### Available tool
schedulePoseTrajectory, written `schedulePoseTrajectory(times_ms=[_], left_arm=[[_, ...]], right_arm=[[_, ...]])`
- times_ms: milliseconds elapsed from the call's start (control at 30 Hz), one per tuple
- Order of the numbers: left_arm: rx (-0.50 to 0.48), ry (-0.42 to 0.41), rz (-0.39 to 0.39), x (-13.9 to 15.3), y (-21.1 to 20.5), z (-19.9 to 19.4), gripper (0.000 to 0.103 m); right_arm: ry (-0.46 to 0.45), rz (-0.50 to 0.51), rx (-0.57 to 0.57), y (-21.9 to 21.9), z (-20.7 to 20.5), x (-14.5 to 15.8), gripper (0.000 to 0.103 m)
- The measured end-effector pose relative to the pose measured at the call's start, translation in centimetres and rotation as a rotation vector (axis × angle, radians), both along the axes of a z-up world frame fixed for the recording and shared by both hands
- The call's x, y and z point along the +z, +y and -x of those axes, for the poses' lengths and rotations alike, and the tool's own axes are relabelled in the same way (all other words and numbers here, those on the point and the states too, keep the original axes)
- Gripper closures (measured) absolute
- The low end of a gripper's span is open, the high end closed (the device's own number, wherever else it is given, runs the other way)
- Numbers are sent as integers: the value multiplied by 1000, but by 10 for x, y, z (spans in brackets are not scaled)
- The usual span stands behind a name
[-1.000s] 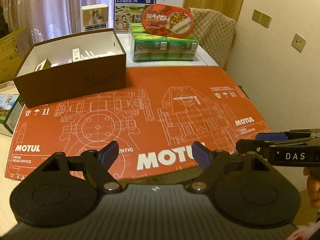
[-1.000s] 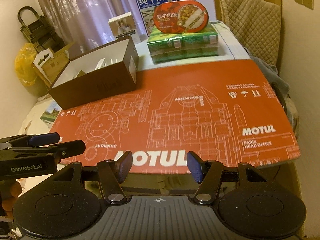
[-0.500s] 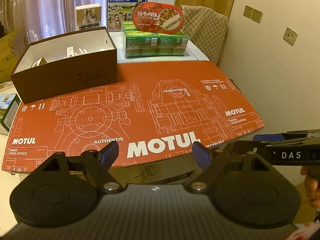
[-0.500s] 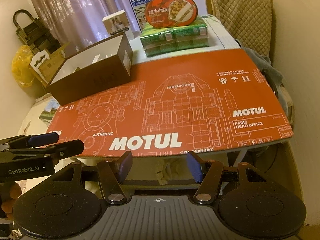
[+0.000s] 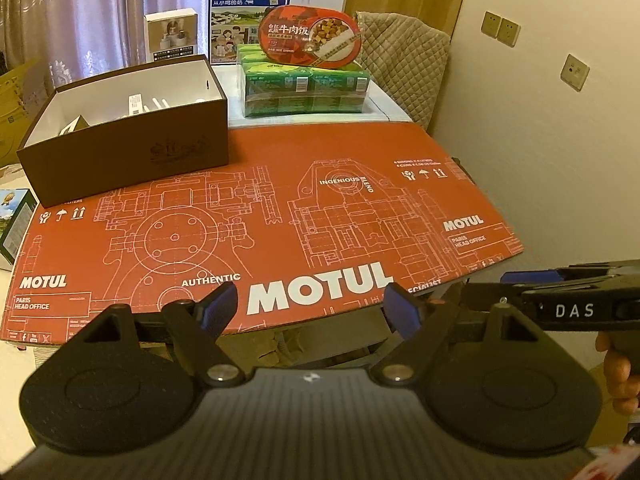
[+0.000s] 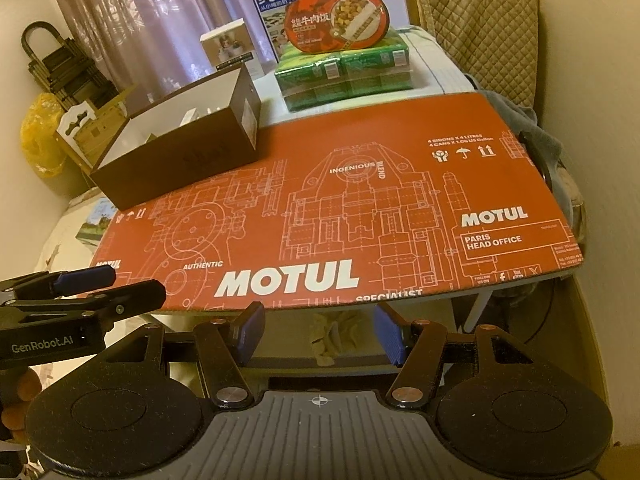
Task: Organize rigid objects
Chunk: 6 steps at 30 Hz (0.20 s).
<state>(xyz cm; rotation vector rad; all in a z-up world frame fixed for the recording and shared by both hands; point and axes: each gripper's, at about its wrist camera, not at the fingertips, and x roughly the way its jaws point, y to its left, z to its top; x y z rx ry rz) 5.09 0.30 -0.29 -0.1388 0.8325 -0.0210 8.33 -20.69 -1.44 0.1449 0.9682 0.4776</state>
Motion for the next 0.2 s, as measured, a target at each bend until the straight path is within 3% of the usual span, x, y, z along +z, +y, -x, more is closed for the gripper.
schedulePoseTrajectory(times_ms=[200], left_arm=[[2, 5, -5, 0, -1, 2, 26]], right_arm=[[3, 1, -5, -1, 1, 0, 46]])
